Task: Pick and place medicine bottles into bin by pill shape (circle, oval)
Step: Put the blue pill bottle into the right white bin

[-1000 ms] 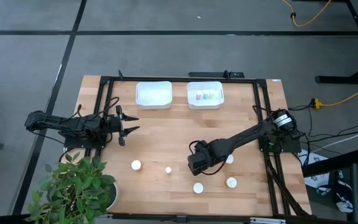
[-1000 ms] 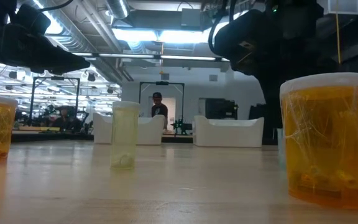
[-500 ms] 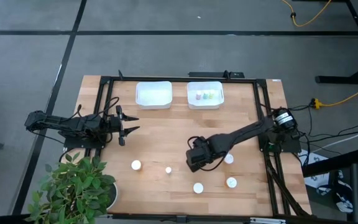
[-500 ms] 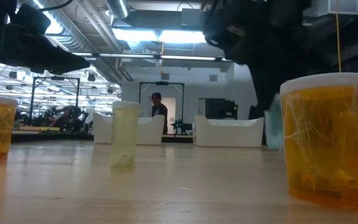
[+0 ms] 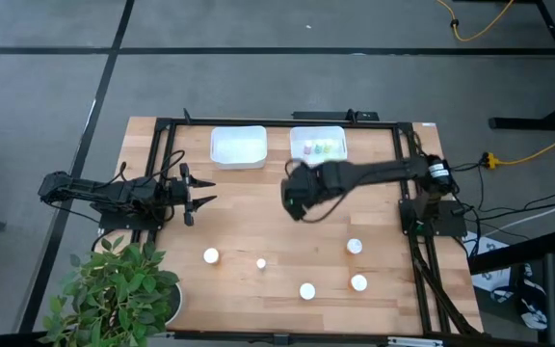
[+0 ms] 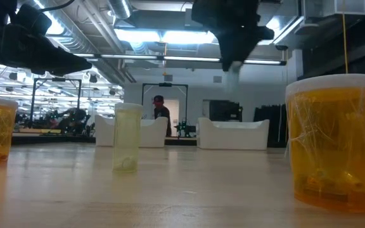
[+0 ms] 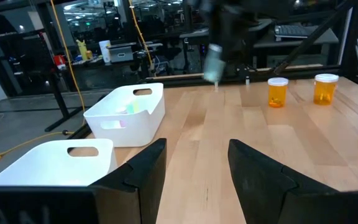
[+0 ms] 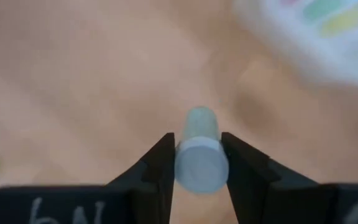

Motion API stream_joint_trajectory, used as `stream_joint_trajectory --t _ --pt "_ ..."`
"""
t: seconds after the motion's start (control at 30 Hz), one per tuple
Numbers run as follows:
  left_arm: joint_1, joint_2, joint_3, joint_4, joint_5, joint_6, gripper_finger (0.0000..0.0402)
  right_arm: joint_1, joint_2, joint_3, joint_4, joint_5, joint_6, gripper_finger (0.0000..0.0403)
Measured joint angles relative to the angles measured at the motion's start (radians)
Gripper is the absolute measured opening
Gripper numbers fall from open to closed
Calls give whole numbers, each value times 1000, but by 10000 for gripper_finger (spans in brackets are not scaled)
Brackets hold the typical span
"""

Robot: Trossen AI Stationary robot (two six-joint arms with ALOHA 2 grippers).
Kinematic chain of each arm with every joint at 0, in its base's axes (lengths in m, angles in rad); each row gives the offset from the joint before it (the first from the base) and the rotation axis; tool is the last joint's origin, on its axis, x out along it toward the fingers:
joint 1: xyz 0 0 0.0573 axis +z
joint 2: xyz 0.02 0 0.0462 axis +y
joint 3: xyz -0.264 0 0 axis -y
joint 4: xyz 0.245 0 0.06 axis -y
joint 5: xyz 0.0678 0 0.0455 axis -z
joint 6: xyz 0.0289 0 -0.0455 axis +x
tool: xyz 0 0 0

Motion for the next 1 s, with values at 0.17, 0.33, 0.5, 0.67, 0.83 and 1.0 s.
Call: stream_joint_trajectory --t 0.17,0.33,0.5,0.67,0.83,1.0 --pt "0 0 0 0 0 0 166 -131 -1 70 -24 47 -143 120" --pt "0 0 0 0 0 0 166 -279 -1 69 -9 7 -255 116" --pt "0 0 0 0 0 0 166 -412 -2 11 70 -97 -321 118" --pt "0 0 0 0 0 0 166 -486 0 -108 224 -222 -326 118" --pt "0 0 0 0 0 1 166 -499 0 -208 312 -225 -326 118" --pt "0 0 0 0 0 1 166 -499 0 -242 341 -192 -326 119"
